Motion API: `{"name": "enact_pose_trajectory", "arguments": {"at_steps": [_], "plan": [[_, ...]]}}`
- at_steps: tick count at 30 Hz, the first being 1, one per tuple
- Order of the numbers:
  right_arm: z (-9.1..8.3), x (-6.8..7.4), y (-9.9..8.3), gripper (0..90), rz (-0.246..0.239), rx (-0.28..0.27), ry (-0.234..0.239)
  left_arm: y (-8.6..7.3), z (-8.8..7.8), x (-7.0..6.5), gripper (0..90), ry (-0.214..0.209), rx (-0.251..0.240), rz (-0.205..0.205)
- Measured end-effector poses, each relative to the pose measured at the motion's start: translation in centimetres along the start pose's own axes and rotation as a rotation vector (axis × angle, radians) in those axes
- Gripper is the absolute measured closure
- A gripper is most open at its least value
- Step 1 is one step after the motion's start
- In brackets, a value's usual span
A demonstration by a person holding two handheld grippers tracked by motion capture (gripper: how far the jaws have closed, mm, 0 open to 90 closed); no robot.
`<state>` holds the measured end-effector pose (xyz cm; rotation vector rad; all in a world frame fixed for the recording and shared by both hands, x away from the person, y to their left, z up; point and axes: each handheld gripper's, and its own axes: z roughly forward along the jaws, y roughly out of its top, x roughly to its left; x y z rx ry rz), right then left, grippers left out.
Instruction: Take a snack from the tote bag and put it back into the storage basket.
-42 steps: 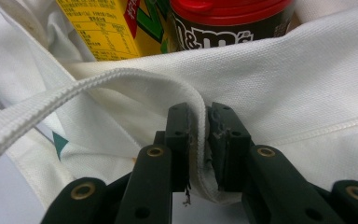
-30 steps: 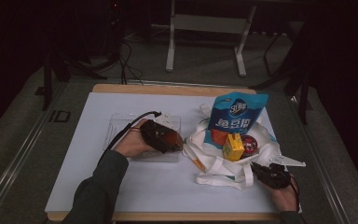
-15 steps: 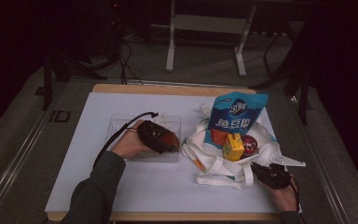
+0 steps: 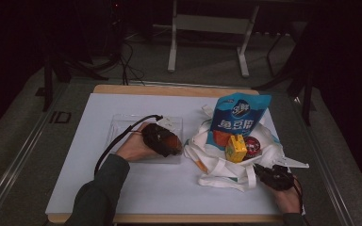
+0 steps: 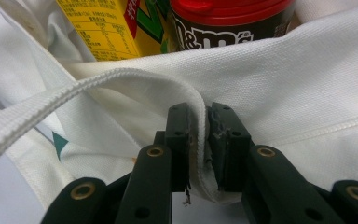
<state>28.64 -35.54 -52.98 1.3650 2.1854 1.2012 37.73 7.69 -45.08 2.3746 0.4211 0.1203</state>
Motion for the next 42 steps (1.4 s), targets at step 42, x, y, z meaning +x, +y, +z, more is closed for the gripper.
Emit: {"name": "enact_pose_trajectory", "arguments": {"at_steps": [42], "plan": [[0.1,-0.1,-0.2,77.4,-0.003,-0.013,0.001,4.5,0.3,-4.5,35.6,0.133,-0.324,0.022]]}}
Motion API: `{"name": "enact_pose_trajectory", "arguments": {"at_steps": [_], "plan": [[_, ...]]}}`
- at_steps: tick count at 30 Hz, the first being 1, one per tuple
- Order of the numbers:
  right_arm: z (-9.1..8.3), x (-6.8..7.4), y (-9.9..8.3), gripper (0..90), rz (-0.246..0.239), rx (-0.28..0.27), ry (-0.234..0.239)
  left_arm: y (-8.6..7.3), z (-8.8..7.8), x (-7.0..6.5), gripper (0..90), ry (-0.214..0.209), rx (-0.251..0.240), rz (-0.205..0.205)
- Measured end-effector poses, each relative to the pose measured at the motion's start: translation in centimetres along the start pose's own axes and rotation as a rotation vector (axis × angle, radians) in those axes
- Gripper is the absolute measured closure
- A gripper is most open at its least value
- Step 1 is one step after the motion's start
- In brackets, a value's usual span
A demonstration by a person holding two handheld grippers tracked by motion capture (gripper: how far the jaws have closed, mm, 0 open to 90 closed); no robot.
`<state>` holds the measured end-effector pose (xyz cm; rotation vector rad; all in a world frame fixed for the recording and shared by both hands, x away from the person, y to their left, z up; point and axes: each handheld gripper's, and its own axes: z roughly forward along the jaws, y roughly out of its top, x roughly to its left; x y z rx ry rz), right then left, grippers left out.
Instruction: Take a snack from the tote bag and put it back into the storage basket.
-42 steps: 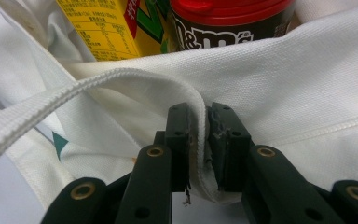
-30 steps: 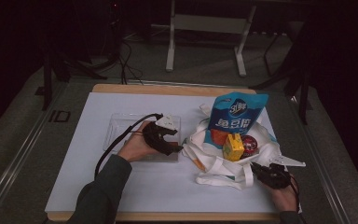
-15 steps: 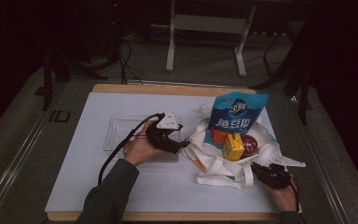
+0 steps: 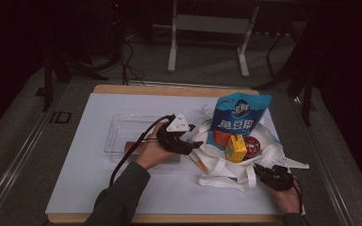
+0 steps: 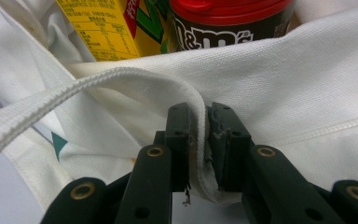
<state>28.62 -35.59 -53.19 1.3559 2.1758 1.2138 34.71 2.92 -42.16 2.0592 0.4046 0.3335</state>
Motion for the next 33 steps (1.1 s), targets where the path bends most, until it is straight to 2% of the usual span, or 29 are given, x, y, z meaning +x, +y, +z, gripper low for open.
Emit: {"name": "enact_pose_trajectory", "arguments": {"at_steps": [19,27,33], "plan": [[0.0,0.0,0.0,77.4,0.003,-0.002,0.004,2.3,3.8,-2.2,34.7,-0.038,0.014,0.018],[0.0,0.0,0.0,77.4,0.002,-0.002,0.002,3.2,5.7,-2.6,33.5,-0.065,0.036,0.035],[0.0,0.0,0.0,77.3,0.002,-0.002,0.003,3.7,6.9,-2.7,32.0,-0.107,0.035,0.034]]}}
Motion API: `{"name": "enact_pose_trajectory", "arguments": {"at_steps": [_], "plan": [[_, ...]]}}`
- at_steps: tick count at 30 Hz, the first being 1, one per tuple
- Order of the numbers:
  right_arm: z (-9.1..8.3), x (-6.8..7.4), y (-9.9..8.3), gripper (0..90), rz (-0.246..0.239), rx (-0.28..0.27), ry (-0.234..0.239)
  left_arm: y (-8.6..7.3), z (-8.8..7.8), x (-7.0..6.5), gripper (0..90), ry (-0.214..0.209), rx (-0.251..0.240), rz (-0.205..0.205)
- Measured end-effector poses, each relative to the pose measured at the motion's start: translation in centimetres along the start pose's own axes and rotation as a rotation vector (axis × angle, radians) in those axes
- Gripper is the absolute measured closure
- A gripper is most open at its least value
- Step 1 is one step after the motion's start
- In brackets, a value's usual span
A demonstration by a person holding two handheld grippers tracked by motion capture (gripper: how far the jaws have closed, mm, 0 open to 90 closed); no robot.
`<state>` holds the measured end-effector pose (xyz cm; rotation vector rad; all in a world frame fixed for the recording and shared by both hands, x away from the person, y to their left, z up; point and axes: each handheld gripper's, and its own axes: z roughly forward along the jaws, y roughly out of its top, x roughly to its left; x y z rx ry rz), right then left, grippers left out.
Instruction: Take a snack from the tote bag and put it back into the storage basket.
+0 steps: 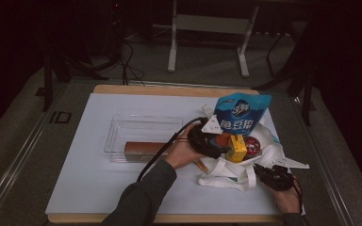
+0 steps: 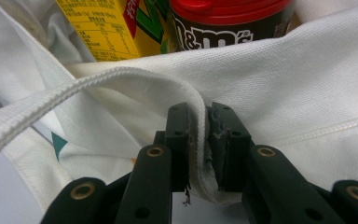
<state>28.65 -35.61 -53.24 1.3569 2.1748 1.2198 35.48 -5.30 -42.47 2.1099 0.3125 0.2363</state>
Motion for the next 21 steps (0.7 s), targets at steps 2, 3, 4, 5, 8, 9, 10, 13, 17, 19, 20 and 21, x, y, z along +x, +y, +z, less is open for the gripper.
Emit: {"name": "enact_pose_trajectory", "arguments": {"at_steps": [2,3,4,5,8,9,10,13,17,19,20,21], "plan": [[0.0,0.0,0.0,77.3,0.001,0.000,0.001,0.1,0.3,0.0,31.6,-0.012,-0.001,0.001],[0.0,0.0,0.0,77.4,0.001,0.000,0.001,0.2,0.5,-0.1,31.4,-0.012,-0.004,0.000],[0.0,0.0,0.0,77.3,0.001,0.000,0.001,0.3,0.6,-0.1,31.1,-0.015,-0.004,-0.001],[0.0,0.0,0.0,77.4,0.001,0.000,0.001,0.3,0.8,0.0,30.6,-0.018,-0.005,-0.003],[0.0,0.0,0.0,77.4,0.001,0.000,0.001,0.4,1.2,0.1,29.2,-0.021,-0.001,-0.012],[0.0,0.0,0.0,77.3,0.001,0.001,0.001,0.4,1.4,0.2,28.4,-0.027,-0.002,-0.020],[0.0,0.0,0.0,77.3,0.001,0.001,0.001,0.4,1.6,0.2,27.6,-0.027,-0.001,-0.022],[0.0,0.0,0.0,77.4,0.001,0.000,0.000,0.6,2.0,0.2,26.8,-0.032,0.002,-0.026],[0.0,0.0,0.0,77.3,0.002,0.001,-0.002,0.9,2.6,0.2,25.0,-0.032,0.006,-0.023],[0.0,0.0,0.0,77.3,0.002,0.001,-0.003,1.0,2.9,0.2,23.7,-0.043,0.006,-0.024],[0.0,0.0,0.0,77.3,0.002,0.001,-0.002,1.1,3.1,0.1,23.4,-0.041,0.007,-0.025],[0.0,0.0,0.0,77.3,0.002,0.000,-0.002,1.2,3.2,0.1,21.9,-0.035,0.010,-0.025]]}}
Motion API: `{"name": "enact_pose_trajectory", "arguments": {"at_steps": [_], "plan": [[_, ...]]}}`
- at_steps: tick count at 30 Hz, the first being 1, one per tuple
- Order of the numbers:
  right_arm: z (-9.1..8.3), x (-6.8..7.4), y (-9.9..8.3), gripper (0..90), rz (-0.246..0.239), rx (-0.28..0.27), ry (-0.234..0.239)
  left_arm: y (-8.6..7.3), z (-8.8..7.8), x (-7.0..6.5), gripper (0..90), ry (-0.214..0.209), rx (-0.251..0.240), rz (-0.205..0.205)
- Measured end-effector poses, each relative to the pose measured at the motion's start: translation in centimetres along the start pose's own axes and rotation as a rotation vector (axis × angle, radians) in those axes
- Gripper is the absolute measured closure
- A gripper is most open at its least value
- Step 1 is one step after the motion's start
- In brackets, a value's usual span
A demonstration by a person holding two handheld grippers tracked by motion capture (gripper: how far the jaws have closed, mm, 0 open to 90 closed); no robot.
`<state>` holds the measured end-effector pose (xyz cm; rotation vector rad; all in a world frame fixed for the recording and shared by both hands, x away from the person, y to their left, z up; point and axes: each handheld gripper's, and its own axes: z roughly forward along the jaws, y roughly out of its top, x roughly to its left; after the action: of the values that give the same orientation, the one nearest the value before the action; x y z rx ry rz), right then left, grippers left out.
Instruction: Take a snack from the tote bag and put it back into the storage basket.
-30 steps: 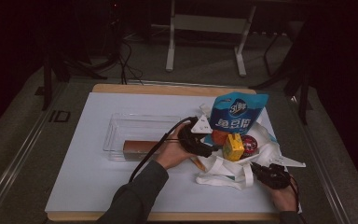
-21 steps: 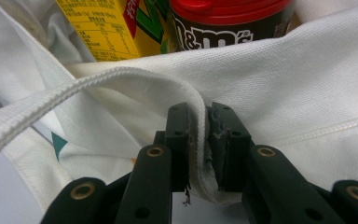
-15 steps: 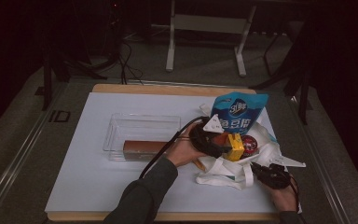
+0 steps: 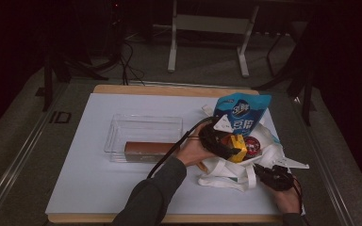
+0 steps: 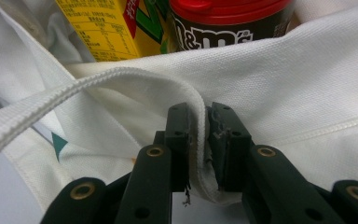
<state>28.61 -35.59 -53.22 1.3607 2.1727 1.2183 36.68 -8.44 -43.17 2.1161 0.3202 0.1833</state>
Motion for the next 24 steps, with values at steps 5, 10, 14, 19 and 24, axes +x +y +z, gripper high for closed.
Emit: {"name": "enact_pose_trajectory", "arguments": {"at_steps": [5,10,14,19,24], "plan": [[0.0,0.0,0.0,77.3,0.001,0.000,0.002,0.0,0.9,0.1,16.9,-0.017,0.004,-0.006],[0.0,0.0,0.0,77.3,0.002,0.001,0.002,-0.3,1.7,0.2,14.7,-0.024,0.022,-0.008],[0.0,0.0,0.0,77.3,0.004,0.002,-0.001,-0.4,2.3,0.2,14.4,0.005,0.035,-0.006],[0.0,0.0,0.0,77.2,0.006,0.002,0.002,-0.5,2.8,0.6,14.4,0.005,0.040,-0.023],[0.0,0.0,0.0,77.2,0.005,0.002,0.001,-0.8,3.5,0.8,10.8,-0.006,0.051,-0.028]]}}
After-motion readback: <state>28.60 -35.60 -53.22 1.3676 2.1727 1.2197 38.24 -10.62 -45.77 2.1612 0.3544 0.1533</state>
